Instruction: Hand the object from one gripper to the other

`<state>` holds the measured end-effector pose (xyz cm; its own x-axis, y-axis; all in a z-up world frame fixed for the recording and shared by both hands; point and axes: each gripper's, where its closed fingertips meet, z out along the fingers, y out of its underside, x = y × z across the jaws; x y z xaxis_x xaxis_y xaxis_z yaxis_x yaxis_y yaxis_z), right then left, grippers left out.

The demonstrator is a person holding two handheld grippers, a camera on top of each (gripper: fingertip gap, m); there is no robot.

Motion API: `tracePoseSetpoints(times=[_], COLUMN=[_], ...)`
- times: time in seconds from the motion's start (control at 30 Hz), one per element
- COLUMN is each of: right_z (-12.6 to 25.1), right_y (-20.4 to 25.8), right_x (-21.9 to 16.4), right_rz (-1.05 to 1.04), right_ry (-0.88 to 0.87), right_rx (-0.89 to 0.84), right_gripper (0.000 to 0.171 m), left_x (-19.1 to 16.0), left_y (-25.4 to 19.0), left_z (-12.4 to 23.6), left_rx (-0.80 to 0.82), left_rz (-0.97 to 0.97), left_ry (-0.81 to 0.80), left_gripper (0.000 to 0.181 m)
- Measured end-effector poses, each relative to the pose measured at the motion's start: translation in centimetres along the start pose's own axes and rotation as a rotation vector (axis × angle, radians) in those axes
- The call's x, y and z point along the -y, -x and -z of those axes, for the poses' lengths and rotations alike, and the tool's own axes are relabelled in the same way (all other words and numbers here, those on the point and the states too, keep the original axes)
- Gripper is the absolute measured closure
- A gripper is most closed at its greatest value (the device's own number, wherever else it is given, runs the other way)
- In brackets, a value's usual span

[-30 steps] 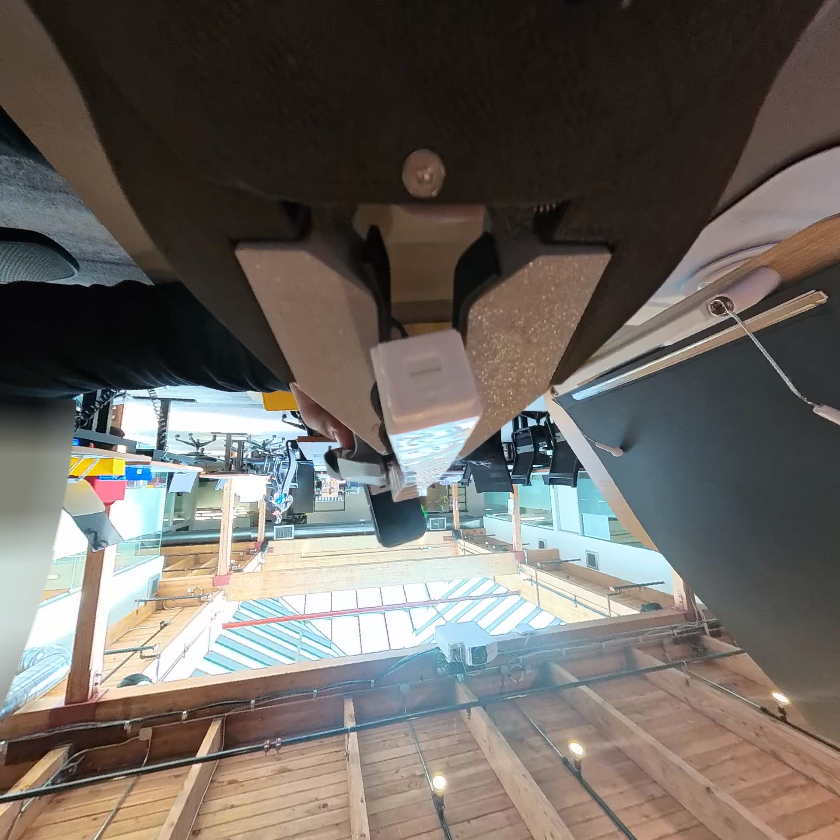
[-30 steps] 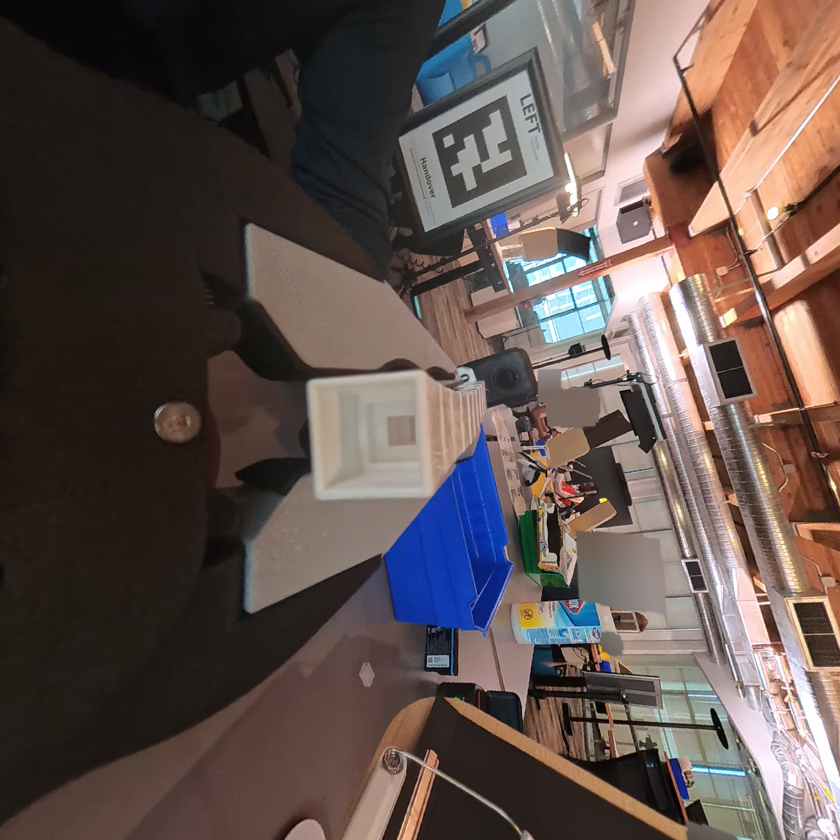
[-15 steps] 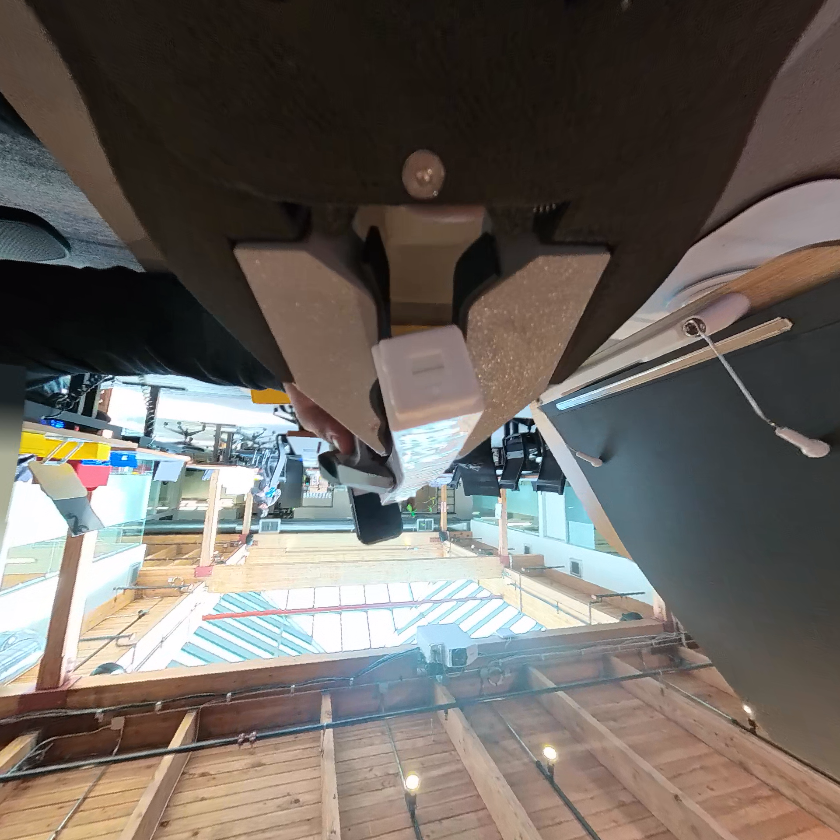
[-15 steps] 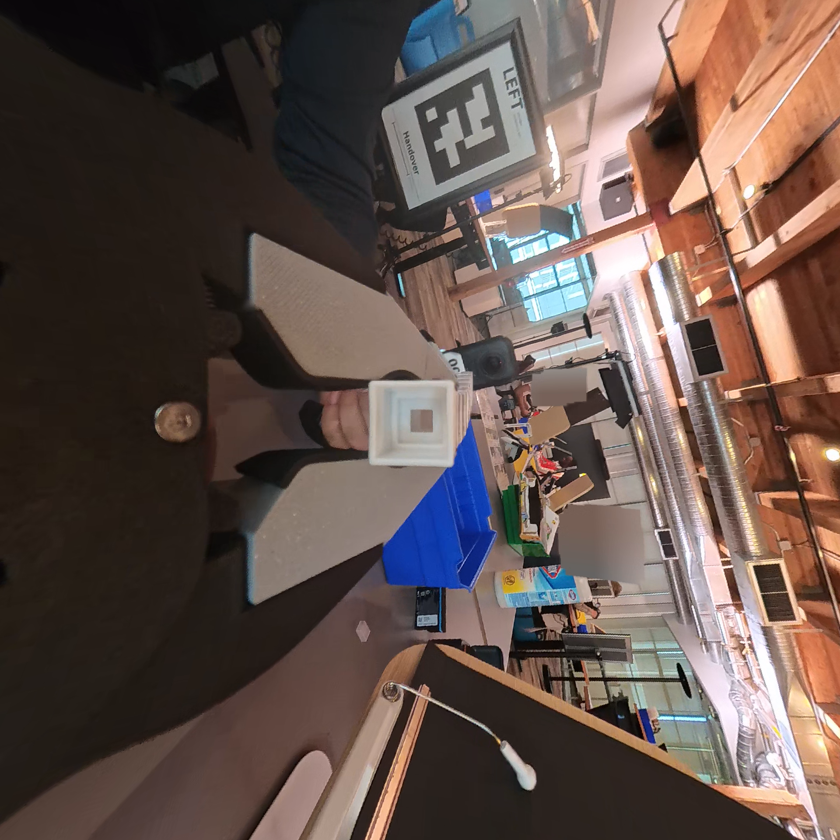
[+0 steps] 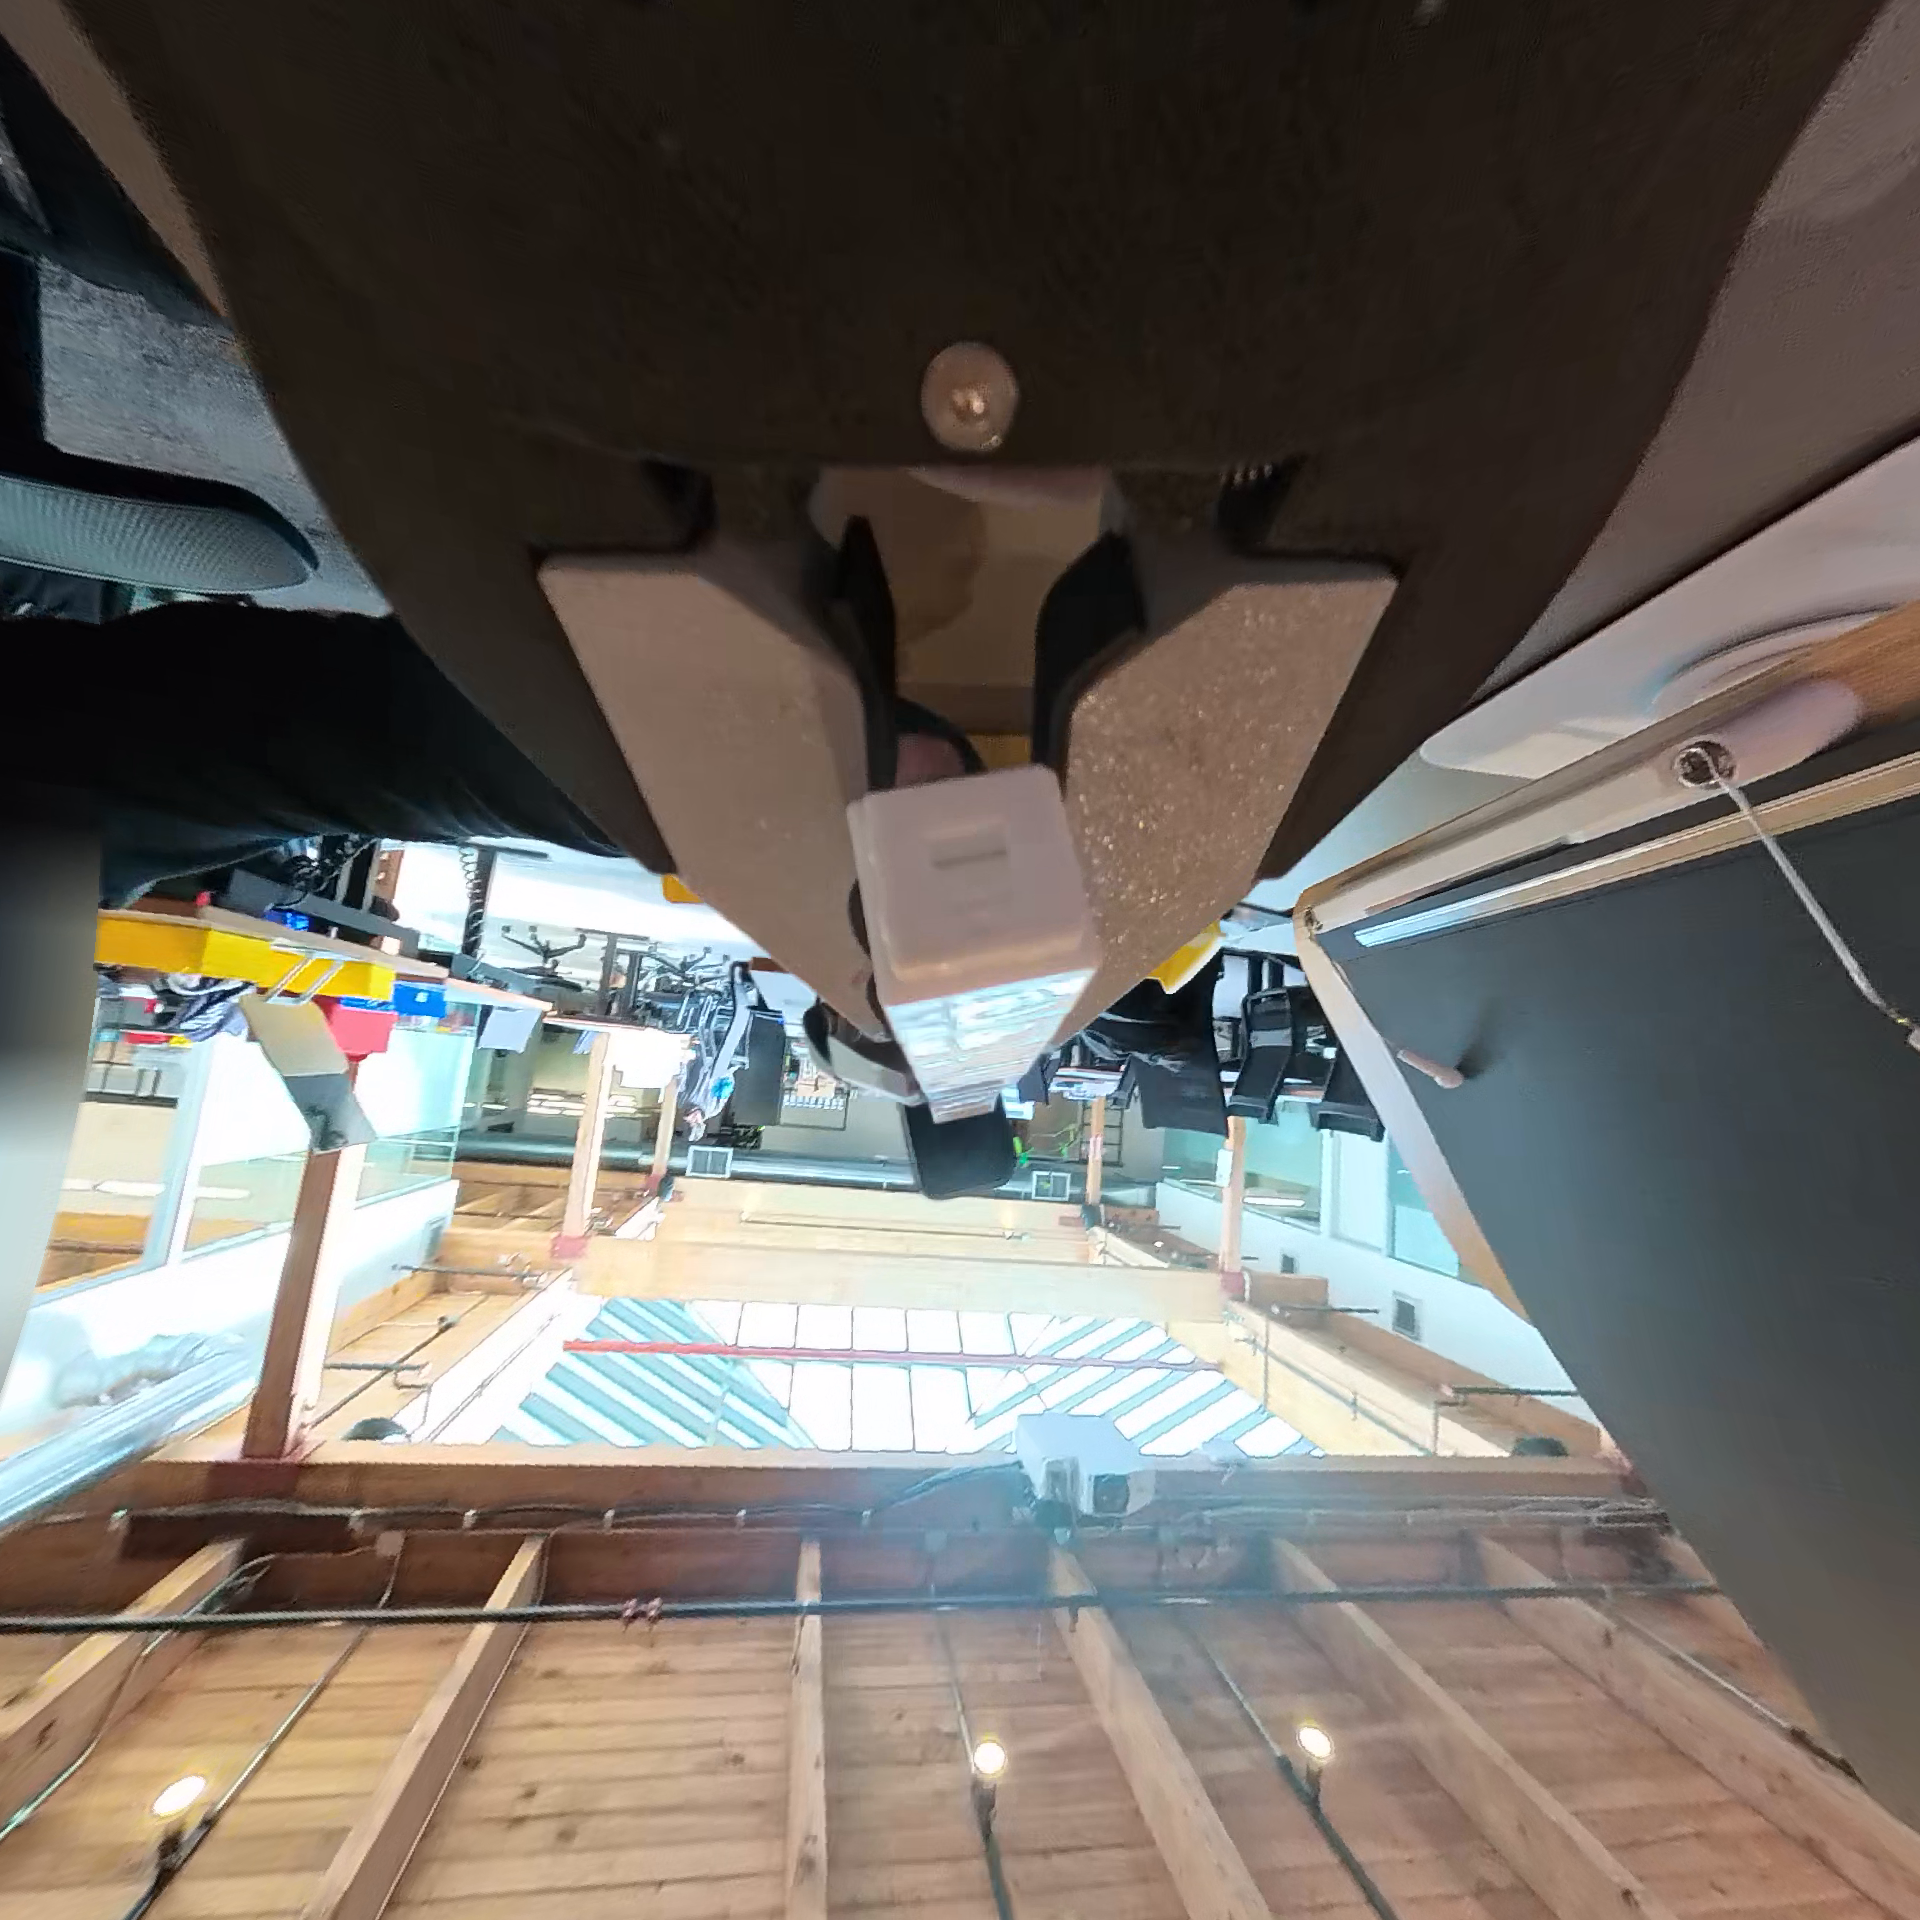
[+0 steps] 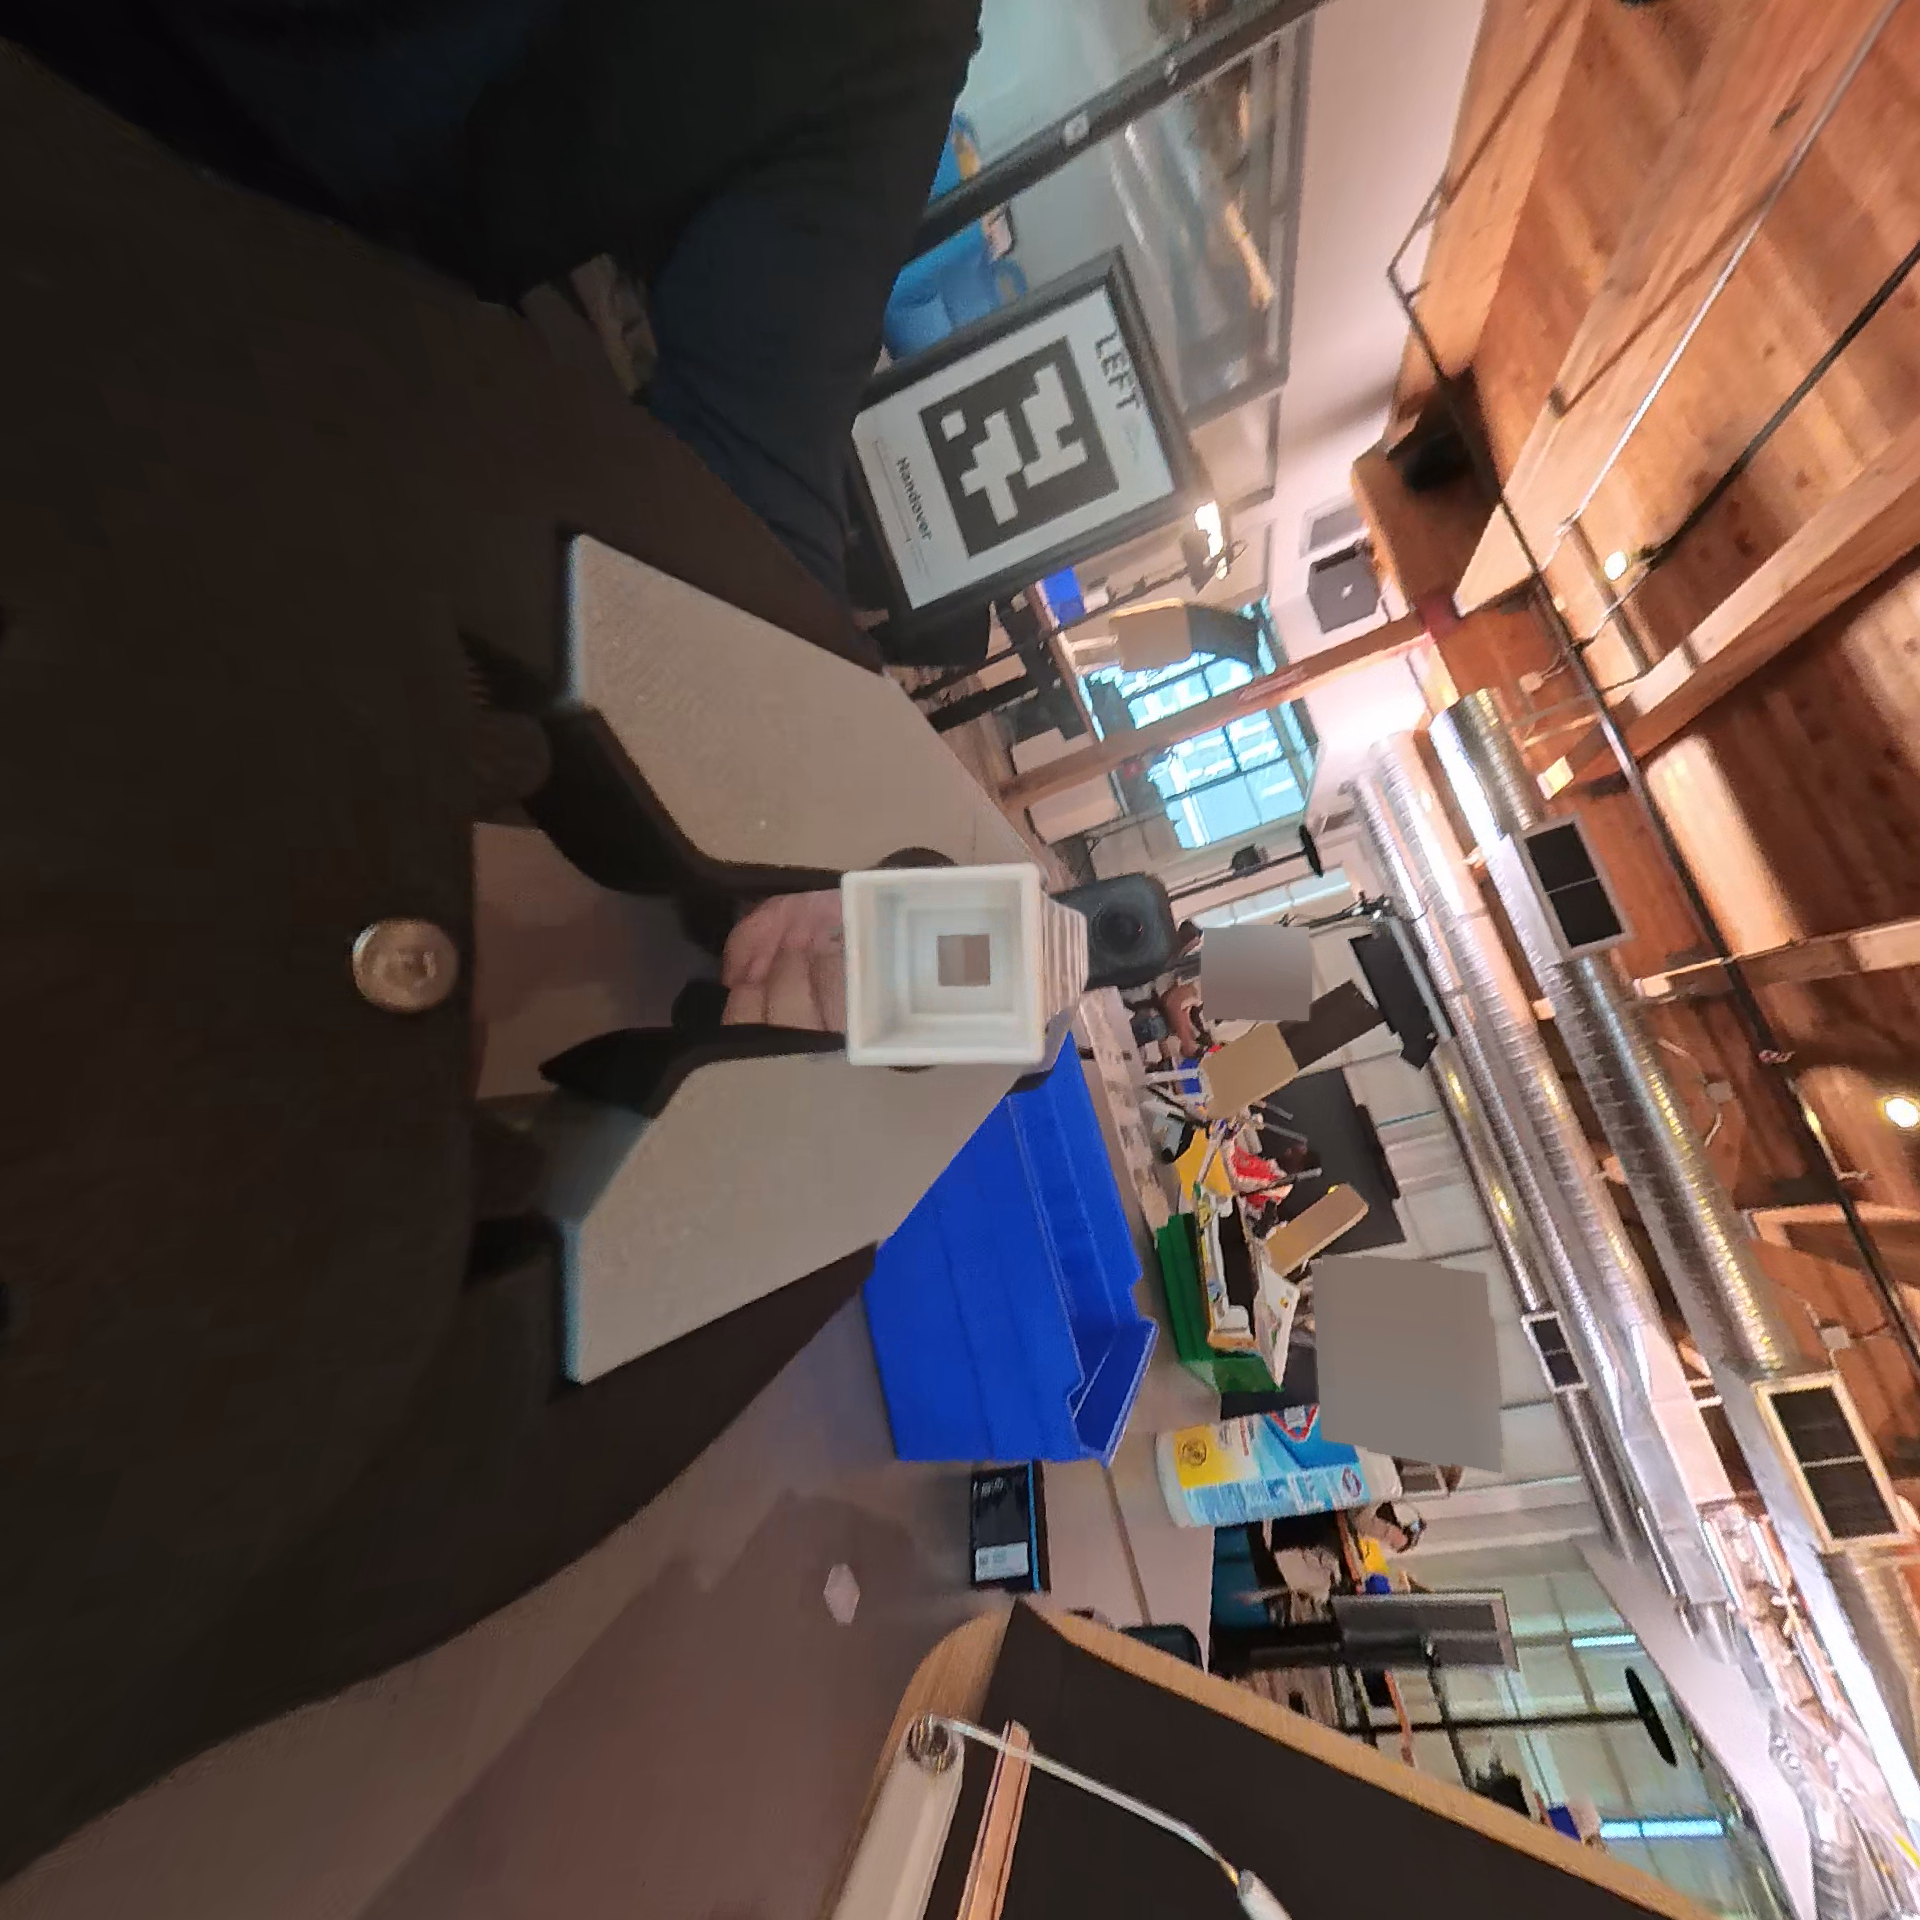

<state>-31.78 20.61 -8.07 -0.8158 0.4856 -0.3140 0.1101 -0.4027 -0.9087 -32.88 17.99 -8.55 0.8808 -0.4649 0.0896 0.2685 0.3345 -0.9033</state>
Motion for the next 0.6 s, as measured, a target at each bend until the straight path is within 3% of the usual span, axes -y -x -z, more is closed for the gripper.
tracePoseSetpoints(times=[0.33, 0.5, 0.6], right_z=[-0.2, 0.3, 0.7], right_y=[-0.7, -1.4, -1.6], right_x=[0.4, 0.8, 1.6], right_rz=[-0.046, -0.068, -0.067], right_ry=[-0.047, -0.064, -0.109], right_rx=[-0.025, -0.057, -0.065], right_gripper=[0.151, 0.139, 0.145], left_x=[0.2, 1.0, 1.5], left_y=[0.7, 1.1, 1.1], left_z=[0.0, 0.2, 0.4], left_rx=[0.017, 0.051, 0.061], left_rz=[0.039, 0.012, 0.003], left_ry=[-0.029, -0.058, -0.072], left_gripper=[0.160, 0.161, 0.161])
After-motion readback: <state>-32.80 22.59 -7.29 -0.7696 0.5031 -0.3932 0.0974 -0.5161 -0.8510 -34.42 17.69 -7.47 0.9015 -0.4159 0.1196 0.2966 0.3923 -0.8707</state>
